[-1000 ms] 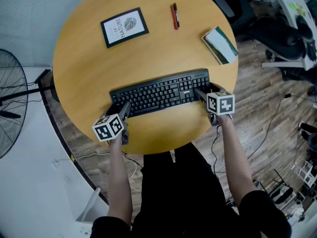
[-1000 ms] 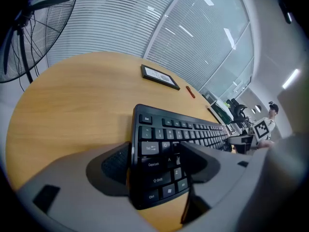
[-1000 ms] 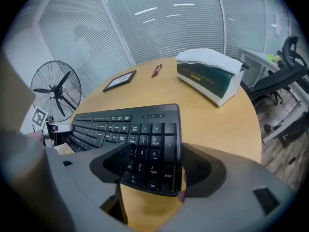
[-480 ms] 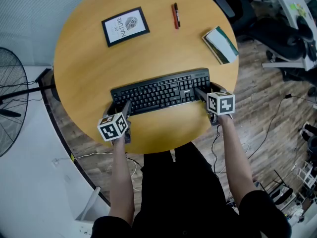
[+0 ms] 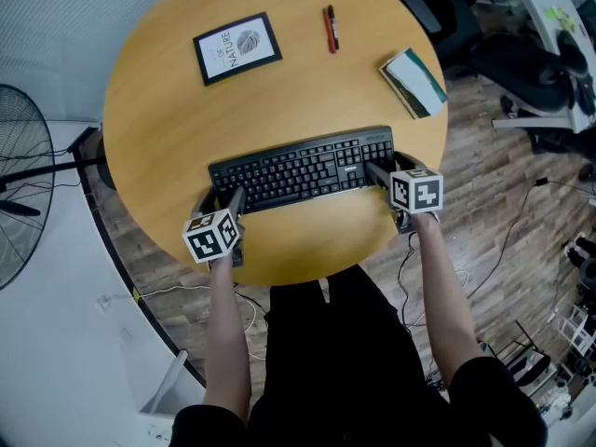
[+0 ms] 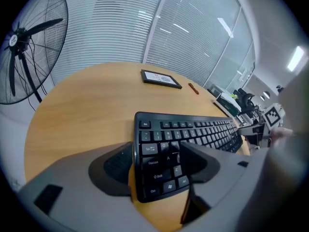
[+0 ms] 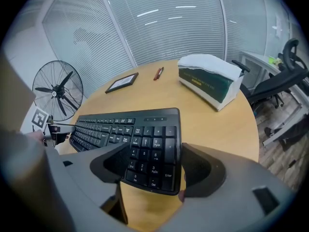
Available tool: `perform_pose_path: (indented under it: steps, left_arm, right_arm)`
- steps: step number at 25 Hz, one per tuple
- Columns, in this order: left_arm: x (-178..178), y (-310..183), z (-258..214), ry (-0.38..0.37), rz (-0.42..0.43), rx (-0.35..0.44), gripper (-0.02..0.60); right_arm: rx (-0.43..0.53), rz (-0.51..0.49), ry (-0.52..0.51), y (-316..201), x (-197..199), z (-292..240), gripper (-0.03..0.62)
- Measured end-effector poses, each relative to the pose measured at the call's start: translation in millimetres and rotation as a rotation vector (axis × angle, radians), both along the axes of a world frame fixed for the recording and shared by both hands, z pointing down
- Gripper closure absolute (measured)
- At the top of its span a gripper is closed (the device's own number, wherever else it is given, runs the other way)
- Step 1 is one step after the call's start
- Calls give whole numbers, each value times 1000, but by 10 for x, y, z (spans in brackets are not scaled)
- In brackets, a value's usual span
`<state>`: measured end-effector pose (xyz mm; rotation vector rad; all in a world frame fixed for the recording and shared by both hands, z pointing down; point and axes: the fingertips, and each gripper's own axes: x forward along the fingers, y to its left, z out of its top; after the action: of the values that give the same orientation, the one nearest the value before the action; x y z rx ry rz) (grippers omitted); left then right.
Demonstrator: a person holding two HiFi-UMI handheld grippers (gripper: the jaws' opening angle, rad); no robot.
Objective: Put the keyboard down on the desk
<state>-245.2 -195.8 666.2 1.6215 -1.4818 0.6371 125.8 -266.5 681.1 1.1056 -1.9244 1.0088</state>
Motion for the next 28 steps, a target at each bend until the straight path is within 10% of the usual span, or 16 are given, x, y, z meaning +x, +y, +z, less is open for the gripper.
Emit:
perform_pose_path:
  steps: [28]
  left_arm:
    - [960,969,-610,-58,100,146,284]
  right_arm:
    - [170,-171,-100,864,5,-715,288]
